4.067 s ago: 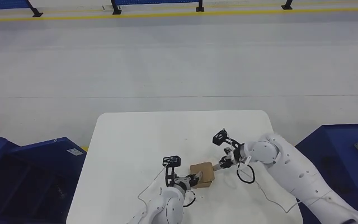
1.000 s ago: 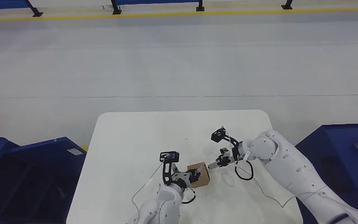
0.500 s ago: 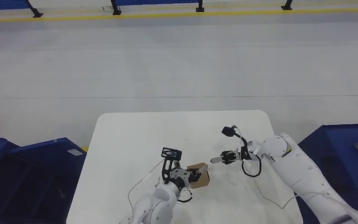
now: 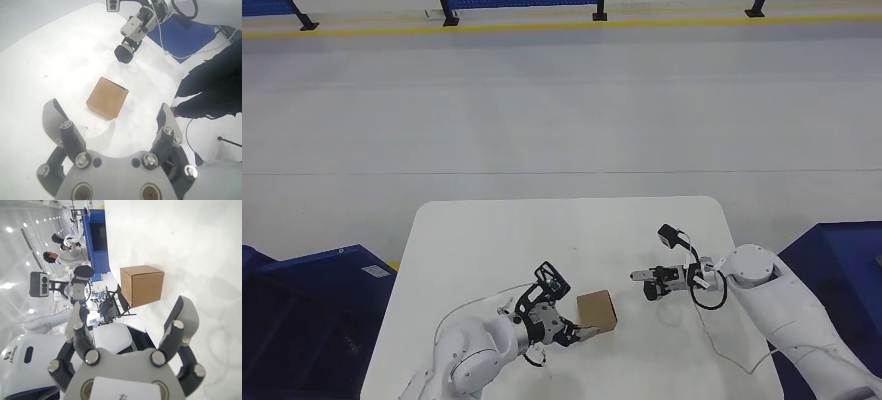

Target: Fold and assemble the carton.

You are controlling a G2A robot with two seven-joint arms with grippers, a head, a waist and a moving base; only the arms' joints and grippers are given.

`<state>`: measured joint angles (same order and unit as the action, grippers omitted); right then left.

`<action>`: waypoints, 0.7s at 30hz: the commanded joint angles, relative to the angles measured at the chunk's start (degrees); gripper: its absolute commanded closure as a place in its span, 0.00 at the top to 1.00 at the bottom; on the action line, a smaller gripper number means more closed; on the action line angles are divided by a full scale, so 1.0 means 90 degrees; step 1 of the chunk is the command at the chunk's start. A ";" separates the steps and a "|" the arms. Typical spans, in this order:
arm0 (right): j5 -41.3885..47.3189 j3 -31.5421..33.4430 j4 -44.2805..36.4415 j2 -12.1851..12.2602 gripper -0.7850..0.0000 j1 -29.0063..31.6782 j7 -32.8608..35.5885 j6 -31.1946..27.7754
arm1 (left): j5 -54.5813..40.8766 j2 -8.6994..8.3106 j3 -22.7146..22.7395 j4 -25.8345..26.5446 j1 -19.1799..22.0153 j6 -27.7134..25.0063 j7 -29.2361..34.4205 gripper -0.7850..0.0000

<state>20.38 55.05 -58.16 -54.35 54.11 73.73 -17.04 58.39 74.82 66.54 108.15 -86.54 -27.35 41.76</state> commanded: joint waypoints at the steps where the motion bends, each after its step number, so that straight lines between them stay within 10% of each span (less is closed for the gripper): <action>1: 0.0001 0.0000 0.0000 0.0000 1.00 0.0000 0.0000 0.0000 | -0.0002 0.0000 0.0000 0.0000 0.0000 -0.0001 0.0000 1.00; 9: 0.0283 -0.0153 -0.0318 -0.0074 1.00 0.0251 -0.0239 0.0589 | 0.0286 -0.0087 -0.0376 -0.1408 0.0664 -0.1259 0.0752 1.00; 21: 0.0922 -0.0665 -0.0137 -0.0417 1.00 0.0314 -0.0844 0.1264 | 0.2469 -0.0264 -0.0279 -0.2714 0.0953 -0.2544 -0.2975 1.00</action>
<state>27.33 49.50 -60.38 -57.74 57.23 65.58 -6.10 78.21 72.40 64.96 85.40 -78.40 -50.49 19.30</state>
